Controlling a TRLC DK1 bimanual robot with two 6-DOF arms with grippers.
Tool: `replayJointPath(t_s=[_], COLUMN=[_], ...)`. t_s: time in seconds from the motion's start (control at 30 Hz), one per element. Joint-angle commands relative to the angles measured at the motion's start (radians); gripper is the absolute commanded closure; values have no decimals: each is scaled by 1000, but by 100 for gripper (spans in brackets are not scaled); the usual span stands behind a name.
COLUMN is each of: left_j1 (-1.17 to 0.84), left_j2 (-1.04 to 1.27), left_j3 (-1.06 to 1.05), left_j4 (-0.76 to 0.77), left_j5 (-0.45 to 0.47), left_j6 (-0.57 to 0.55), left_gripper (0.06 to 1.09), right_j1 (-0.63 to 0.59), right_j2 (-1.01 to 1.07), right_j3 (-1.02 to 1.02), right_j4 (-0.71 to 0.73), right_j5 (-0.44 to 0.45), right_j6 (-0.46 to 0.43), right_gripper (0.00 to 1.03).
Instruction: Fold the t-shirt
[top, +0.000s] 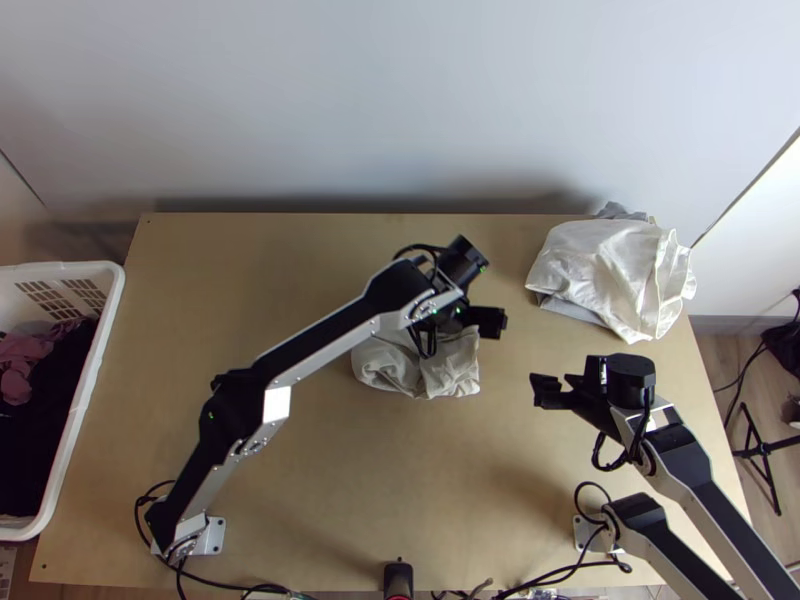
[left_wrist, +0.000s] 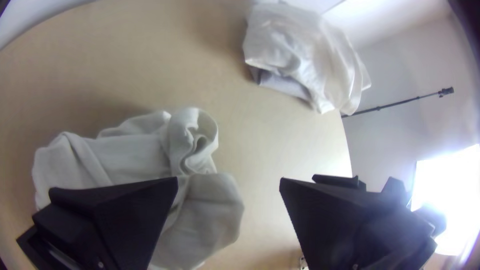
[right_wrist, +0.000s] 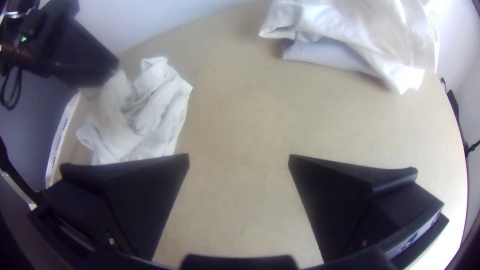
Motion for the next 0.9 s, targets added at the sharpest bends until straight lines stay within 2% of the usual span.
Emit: replayJointPath(t_s=[0.0, 0.17, 0.27, 0.43, 0.63, 0.67, 0.7, 0.73, 0.77, 0.83, 0.87], left_j1=[47, 141, 185, 263, 357, 366, 368, 368, 368, 371, 374], left_j2=[-47, -94, -117, -201, -244, -263, -292, -326, -356, -425, -462], left_j3=[8, 5, 4, -82, -128, -164, -219, -279, -332, -444, -504], left_j4=[64, 178, 239, 187, -169, -195, -209, -209, -193, -127, -69], left_j5=[-35, -21, -10, -9, 4, 7, 10, 16, 14, 10, 8], left_j6=[-104, -267, -275, -176, 1, 31, 51, 64, 66, 66, 66], left_gripper=[10, 10, 10, 10, 10, 10, 10, 18, 35, 79, 93], right_j1=[7, 7, 8, 54, 77, 77, 82, 91, 109, 166, 192], right_j2=[-2, -4, -2, -5, 61, 91, 128, 165, 196, 248, 276], right_j3=[-3, -4, -6, 33, 200, 226, 253, 278, 298, 336, 353], right_j4=[7, 7, 7, -10, -8, -5, -5, -7, -7, -5, -4], right_j5=[-4, -4, -9, -50, -70, -70, -78, -87, -87, -84, -82], right_j6=[9, 12, 14, 14, -1, -1, -1, -3, -8, -26, -34], right_gripper=[10, 10, 10, 10, 10, 12, 21, 28, 35, 52, 66])
